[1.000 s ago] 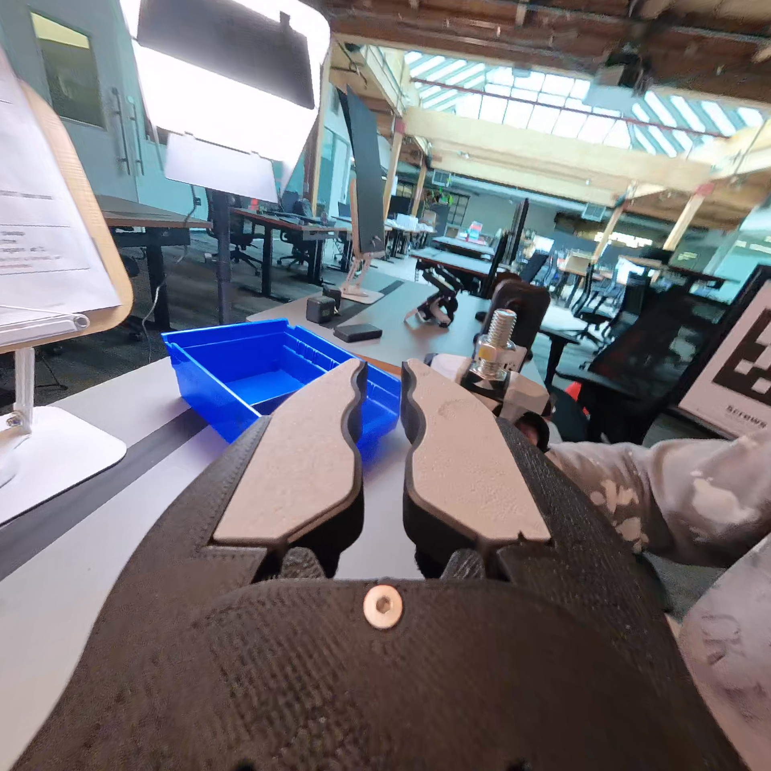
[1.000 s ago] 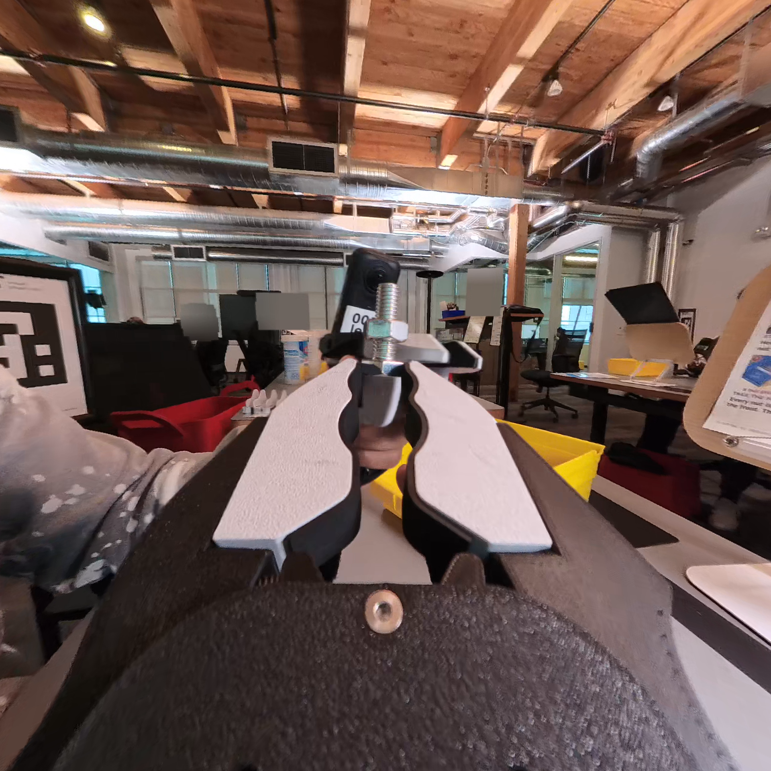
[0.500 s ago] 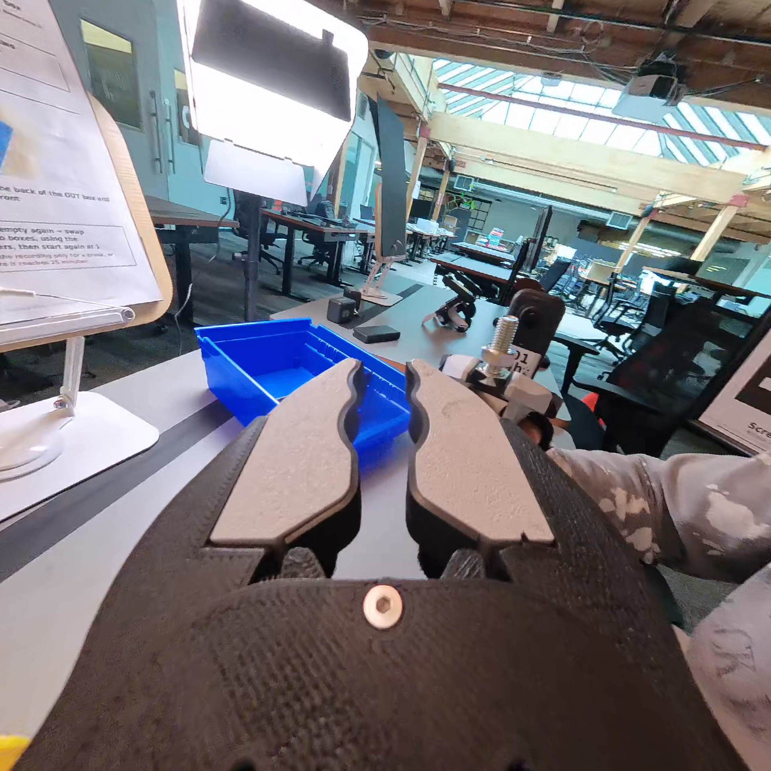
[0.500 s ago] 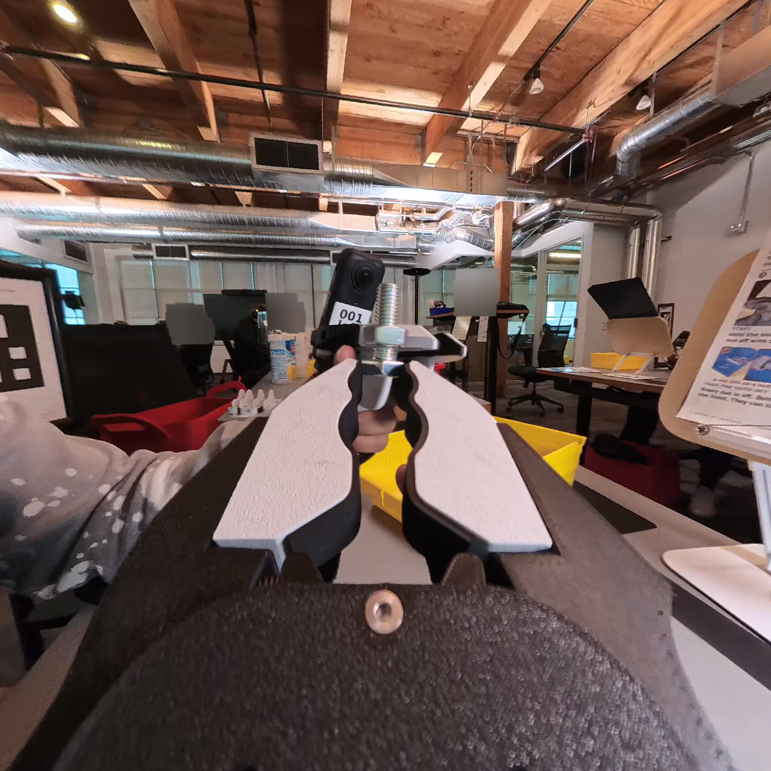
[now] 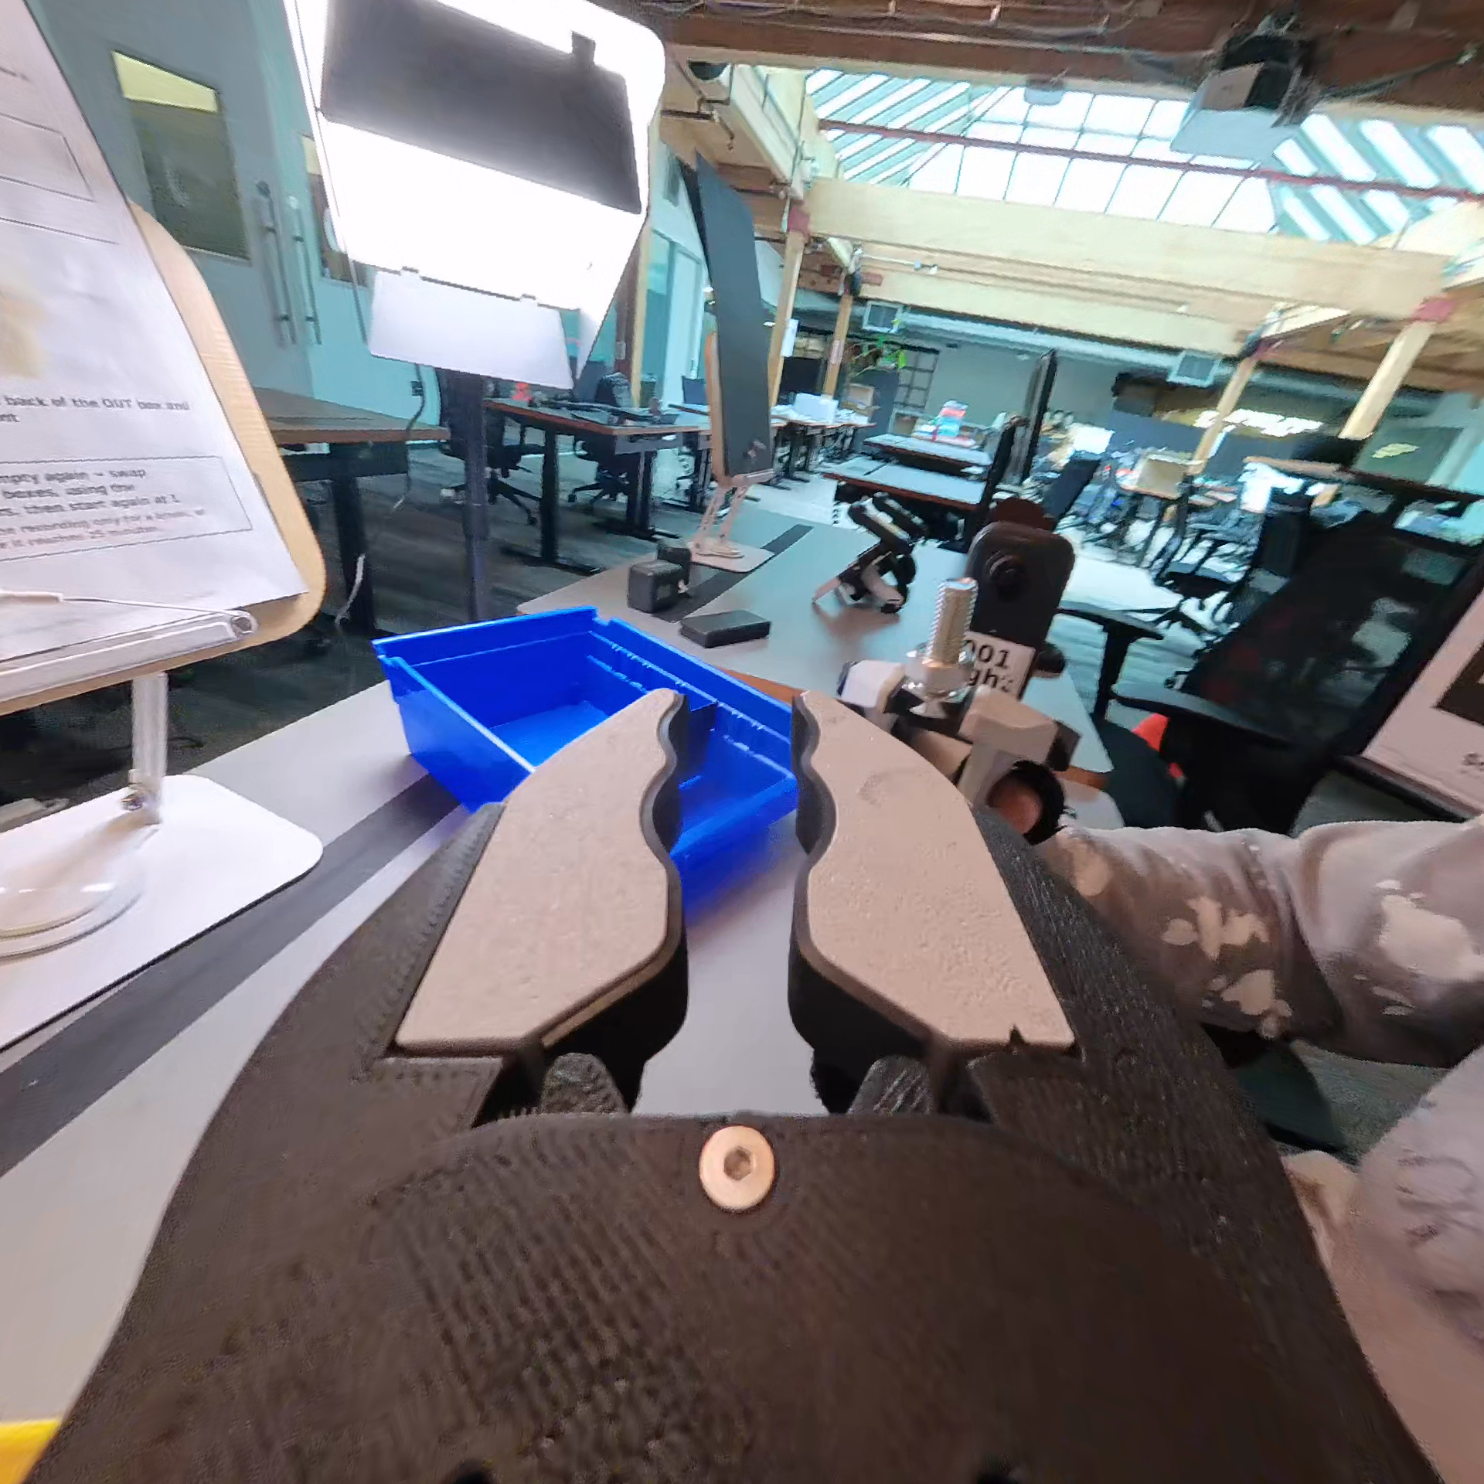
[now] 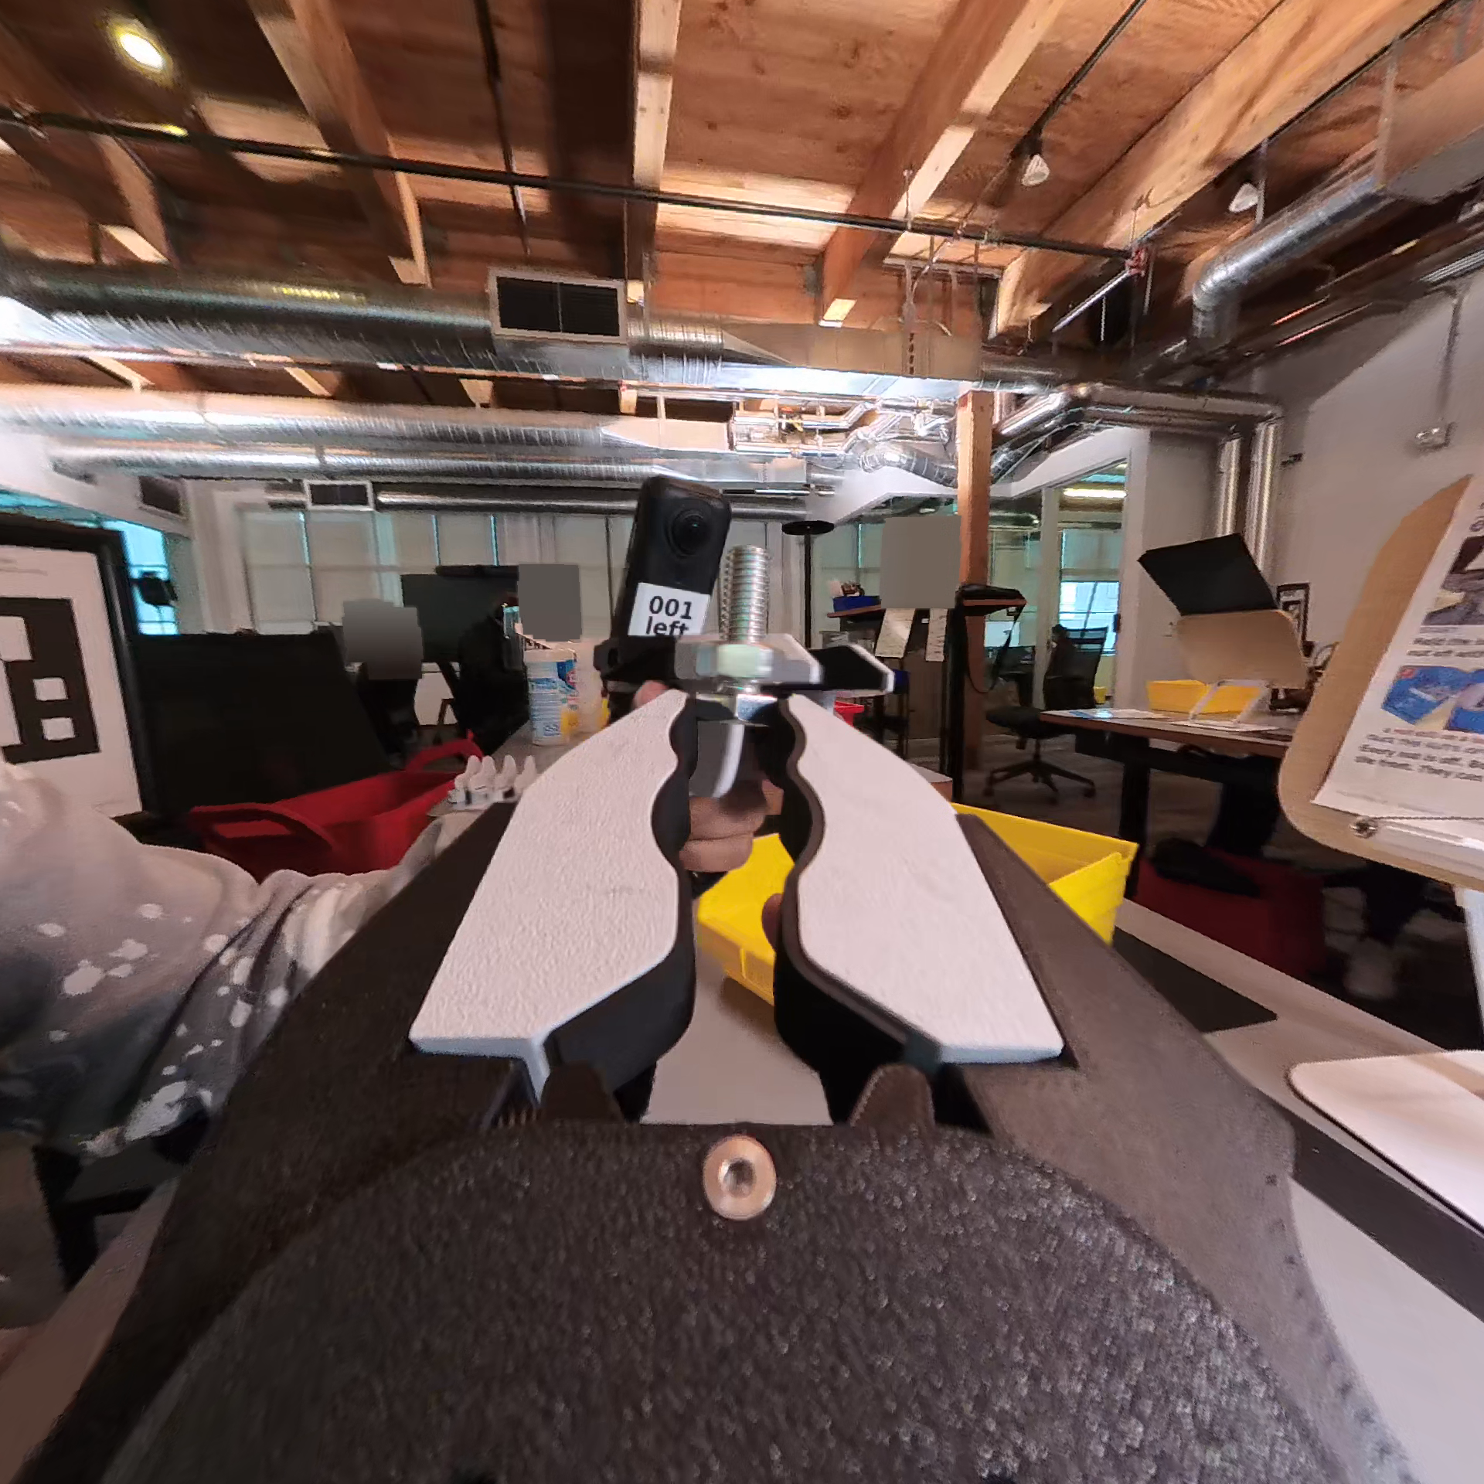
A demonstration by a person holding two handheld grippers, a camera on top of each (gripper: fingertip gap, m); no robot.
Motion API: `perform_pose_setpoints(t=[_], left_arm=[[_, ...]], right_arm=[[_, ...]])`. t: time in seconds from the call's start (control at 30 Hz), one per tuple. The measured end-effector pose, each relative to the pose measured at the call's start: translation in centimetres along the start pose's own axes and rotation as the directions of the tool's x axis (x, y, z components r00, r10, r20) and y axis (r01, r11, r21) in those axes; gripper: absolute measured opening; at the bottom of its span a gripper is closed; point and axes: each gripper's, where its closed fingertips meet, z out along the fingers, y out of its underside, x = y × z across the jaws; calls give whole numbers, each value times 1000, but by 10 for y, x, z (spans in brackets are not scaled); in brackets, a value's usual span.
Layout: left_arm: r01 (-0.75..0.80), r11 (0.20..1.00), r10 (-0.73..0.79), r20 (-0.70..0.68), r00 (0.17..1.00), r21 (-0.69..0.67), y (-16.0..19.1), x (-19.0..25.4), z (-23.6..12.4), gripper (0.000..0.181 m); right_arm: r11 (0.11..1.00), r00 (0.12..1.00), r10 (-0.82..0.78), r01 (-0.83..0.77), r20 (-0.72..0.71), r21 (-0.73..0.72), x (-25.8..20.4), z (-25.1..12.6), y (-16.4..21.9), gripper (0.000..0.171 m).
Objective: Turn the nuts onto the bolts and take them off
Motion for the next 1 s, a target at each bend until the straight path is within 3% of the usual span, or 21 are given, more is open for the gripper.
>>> perform_pose_setpoints(t=[0.23,0.6,0.73,0.77,0.83,1.0], left_arm=[[-17,1000,16,-139,990,-3,3,35,13,30],[-20,1000,17,-174,985,-15,8,43,16,31],[-42,998,35,-128,991,-52,16,32,19,29],[-27,997,23,-46,999,-73,17,16,16,14],[-64,993,72,79,994,-102,19,-11,7,15],[-53,996,59,73,996,-74,12,-12,0,20]], right_arm=[[999,999,7,-8,-31,-34,5,2,11,18],[998,998,-10,6,-64,-61,10,1,14,18],[997,998,-18,15,-52,-70,6,4,17,18],[998,999,-17,15,-42,-54,5,3,15,18],[1000,1000,9,-10,-6,-24,1,2,8,18],[999,999,-11,9,-42,-45,7,1,8,18]])
